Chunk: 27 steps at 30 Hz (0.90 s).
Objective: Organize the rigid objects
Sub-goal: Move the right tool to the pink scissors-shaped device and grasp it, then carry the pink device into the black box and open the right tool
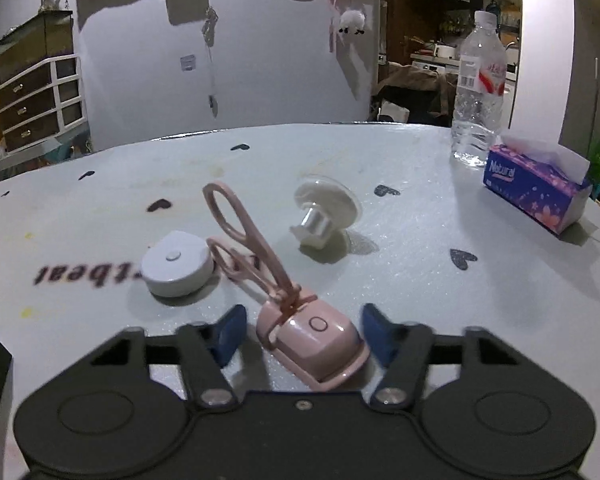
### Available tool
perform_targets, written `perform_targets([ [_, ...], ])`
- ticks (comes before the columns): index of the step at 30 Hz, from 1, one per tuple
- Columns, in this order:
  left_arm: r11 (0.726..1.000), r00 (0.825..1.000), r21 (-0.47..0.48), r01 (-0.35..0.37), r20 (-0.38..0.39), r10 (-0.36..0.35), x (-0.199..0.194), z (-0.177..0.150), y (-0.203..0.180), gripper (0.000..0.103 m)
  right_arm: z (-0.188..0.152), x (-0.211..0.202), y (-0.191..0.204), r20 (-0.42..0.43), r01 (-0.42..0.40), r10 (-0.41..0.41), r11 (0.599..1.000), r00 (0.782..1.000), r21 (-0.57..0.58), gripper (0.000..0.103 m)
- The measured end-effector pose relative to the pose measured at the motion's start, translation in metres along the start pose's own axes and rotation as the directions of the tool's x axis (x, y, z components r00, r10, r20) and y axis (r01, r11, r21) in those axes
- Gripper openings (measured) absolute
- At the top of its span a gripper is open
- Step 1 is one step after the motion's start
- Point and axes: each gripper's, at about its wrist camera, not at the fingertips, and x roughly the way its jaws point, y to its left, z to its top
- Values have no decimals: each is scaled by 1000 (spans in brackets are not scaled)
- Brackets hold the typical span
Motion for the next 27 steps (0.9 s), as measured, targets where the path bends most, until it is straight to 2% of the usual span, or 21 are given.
perform_targets([
  [10,1000,1000,-1,0,-1,0,0,0,1,4,3,-14,-2,44,-51,52,998,998,-30,51],
  [14,1000,1000,-1,-1,0,1,0,0,1,3,9,-34,-3,81,-102,103,995,991,-24,51],
  [17,1000,1000,0,-2,0,2,0,0,1,4,14,-54,1,98,-185,185,983,978,-17,51],
  [20,1000,1000,-1,-1,0,1,0,0,1,4,18,-82,14,113,-325,328,945,938,-43,51],
  [23,1000,1000,-3,-1,0,1,0,0,1,4,20,-110,38,133,-437,452,890,882,-133,51],
  [27,1000,1000,-2,0,0,0,0,0,1,4,21,-129,73,87,-561,592,794,802,-233,51],
])
